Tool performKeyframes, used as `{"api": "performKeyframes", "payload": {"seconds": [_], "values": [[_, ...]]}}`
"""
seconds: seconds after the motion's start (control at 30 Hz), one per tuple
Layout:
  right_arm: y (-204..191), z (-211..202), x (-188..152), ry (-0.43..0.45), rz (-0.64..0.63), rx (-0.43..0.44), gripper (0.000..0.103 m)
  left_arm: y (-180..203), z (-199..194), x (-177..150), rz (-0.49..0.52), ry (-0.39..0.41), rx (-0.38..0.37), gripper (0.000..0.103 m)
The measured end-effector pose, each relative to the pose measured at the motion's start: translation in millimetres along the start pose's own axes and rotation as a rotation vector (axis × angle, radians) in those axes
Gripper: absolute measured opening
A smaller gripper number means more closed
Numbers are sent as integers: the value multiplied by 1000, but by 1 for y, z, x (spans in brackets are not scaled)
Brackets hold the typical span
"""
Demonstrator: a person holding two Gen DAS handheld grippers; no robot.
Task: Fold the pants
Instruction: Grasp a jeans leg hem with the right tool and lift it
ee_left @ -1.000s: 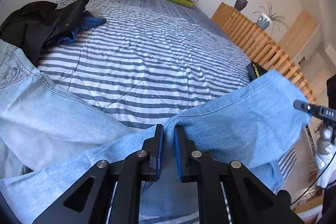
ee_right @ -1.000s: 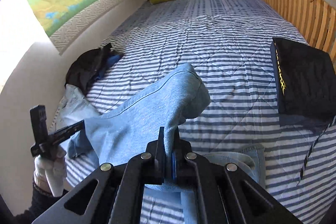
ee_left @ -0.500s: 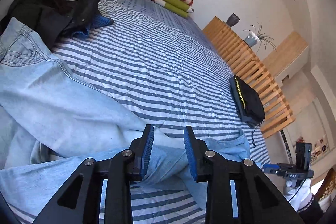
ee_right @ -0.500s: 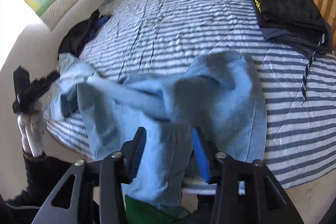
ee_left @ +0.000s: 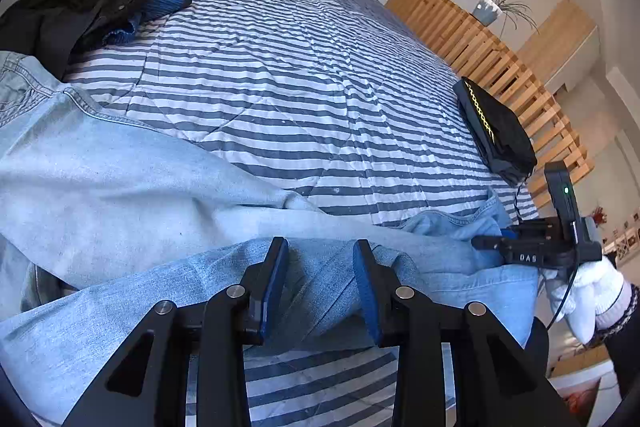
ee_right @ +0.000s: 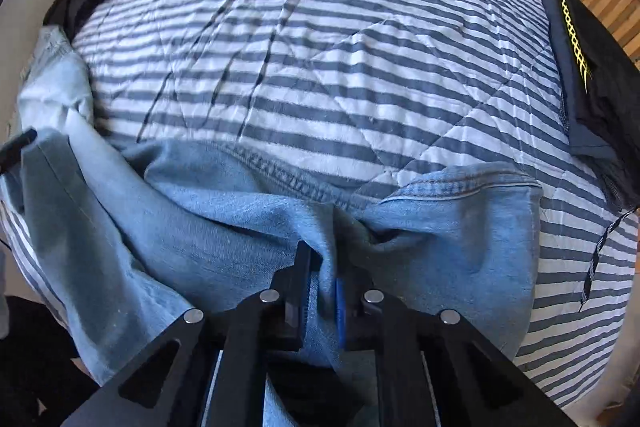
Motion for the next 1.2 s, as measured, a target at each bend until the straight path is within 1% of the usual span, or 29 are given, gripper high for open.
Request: {"api": "performKeyframes", "payload": {"seconds": [0.07, 0.1, 0.17, 0.2, 0.23, 0.33, 0.4, 0.43, 0.47, 0.5, 0.53, 0.57, 0.6, 0.63, 0.67, 0.73, 0.77, 0.8, 0.87, 0.9, 0.93, 0.97, 1.0, 1.03, 1.1, 1.17, 1.2], "values": [[14, -18, 19, 50, 76, 46, 5, 1, -1, -2, 9, -3, -4, 30], [20, -31, 31, 86, 102, 48, 5, 0, -2, -3, 8, -2, -5, 26], [30, -62, 57, 182, 126, 22, 3, -3, -3, -2, 4, 1, 3, 22], [33, -79, 72, 236, 131, 9, 3, -4, -5, -2, 2, 5, 6, 16], [35, -97, 87, 294, 141, -5, 3, -4, -6, -1, 1, 7, 4, 14], [40, -154, 135, 491, 178, -84, 2, -4, -5, -2, 1, -5, -7, 12], [47, -187, 149, 622, 217, -82, 2, -4, -2, -4, 10, -23, -6, 12], [48, -197, 151, 676, 220, -59, 2, -5, 0, -6, 10, -31, -4, 12], [45, -200, 149, 704, 196, -48, 3, -5, 2, -7, 6, -35, -5, 12], [41, -195, 145, 695, 151, -51, 3, -6, 2, -8, 2, -39, -12, 12], [37, -180, 138, 648, 102, -46, 4, -6, 2, -8, -1, -41, -19, 12], [35, -158, 126, 577, 69, -37, 9, -6, -1, -8, -5, -39, -23, 12], [37, -131, 111, 486, 58, -47, 21, -7, -4, -7, -12, -31, -25, 12], [42, -102, 94, 392, 56, -78, 26, -8, -7, -5, -18, -22, -30, 11], [48, -78, 78, 327, 56, -97, 27, -9, -10, -3, -23, -12, -35, 12], [62, -45, 48, 261, 100, -89, 27, -11, -17, 1, -32, 8, -36, 12], [68, -34, 33, 229, 137, -62, 27, -13, -20, 3, -39, 19, -31, 12], [72, -25, 22, 192, 176, -12, 27, -15, -24, 4, -45, 28, -27, 12], [73, -17, 2, 135, 239, 105, 28, -21, -30, 6, -57, 43, -10, 13], [72, -16, -6, 115, 251, 142, 33, -25, -32, 6, -62, 50, 4, 16], [68, -15, -15, 103, 246, 157, 38, -29, -35, 6, -69, 55, 17, 18], [62, -15, -23, 95, 228, 154, 47, -34, -38, 6, -78, 57, 23, 23], [57, -15, -30, 88, 204, 149, 49, -39, -40, 5, -89, 57, 26, 29], [52, -15, -35, 78, 182, 148, 50, -43, -39, 5, -96, 52, 27, 32], [42, -13, -45, 45, 161, 173, 52, -48, -38, -1, -93, 35, 47, 44], [30, -10, -54, 17, 147, 209, 52, -52, -38, -8, -73, 22, 73, 48], [22, -7, -57, 1, 124, 204, 52, -54, -38, -11, -66, 15, 82, 48]]}}
Point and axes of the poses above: each gripper's, at about its wrist camera, not at the fingertips, and z roughly the way its jaws point, y to its right, x to its top, the point moved 7 cm from there along z, roughly the way its jaws point, and after that the axes turned 10 degrees about -x, right-handed, at the moved point
